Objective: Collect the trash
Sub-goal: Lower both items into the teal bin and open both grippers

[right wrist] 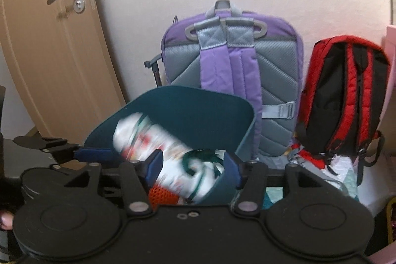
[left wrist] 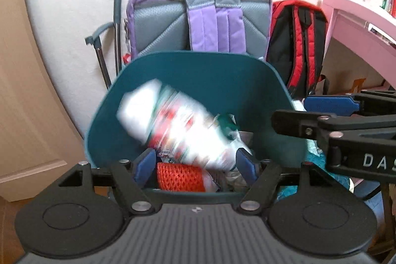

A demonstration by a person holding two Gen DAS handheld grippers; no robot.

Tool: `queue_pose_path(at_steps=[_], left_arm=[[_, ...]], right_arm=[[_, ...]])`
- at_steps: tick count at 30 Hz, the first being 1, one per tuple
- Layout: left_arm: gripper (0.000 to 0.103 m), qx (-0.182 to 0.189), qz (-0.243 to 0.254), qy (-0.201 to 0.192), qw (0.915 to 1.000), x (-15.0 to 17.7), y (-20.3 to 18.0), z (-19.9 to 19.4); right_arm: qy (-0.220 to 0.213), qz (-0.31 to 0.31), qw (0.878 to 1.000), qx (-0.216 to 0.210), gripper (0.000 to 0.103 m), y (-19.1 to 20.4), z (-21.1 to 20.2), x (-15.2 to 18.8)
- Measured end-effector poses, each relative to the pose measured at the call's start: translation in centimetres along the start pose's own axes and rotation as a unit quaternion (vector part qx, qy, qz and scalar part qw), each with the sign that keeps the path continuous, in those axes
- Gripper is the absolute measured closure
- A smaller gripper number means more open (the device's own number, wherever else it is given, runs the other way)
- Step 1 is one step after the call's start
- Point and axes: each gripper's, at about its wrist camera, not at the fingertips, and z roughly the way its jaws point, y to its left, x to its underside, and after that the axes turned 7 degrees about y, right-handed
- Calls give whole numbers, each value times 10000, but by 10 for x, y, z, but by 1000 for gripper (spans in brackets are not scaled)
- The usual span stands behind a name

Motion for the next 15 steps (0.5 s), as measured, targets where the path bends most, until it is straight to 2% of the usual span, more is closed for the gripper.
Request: queue_pose_path(at_steps=[2, 4, 12, 15], left_arm=[[29, -26, 3, -110, 9999, 3, -2, -13], [21, -23, -4, -225, 9997, 7, -5, -29], [18, 44, -62, -634, 9980, 22, -13, -80], [9, 17, -71, -832, 9965, 32, -15, -98]], right_arm=[[-67, -13, 10000, 32, 49, 1, -12, 2], [-142, -31, 9999, 56, 48, 3, -26, 5], [-551, -238, 9982, 30, 47, 15, -80, 20], [-747, -404, 9964, 50, 47, 19, -100, 29]])
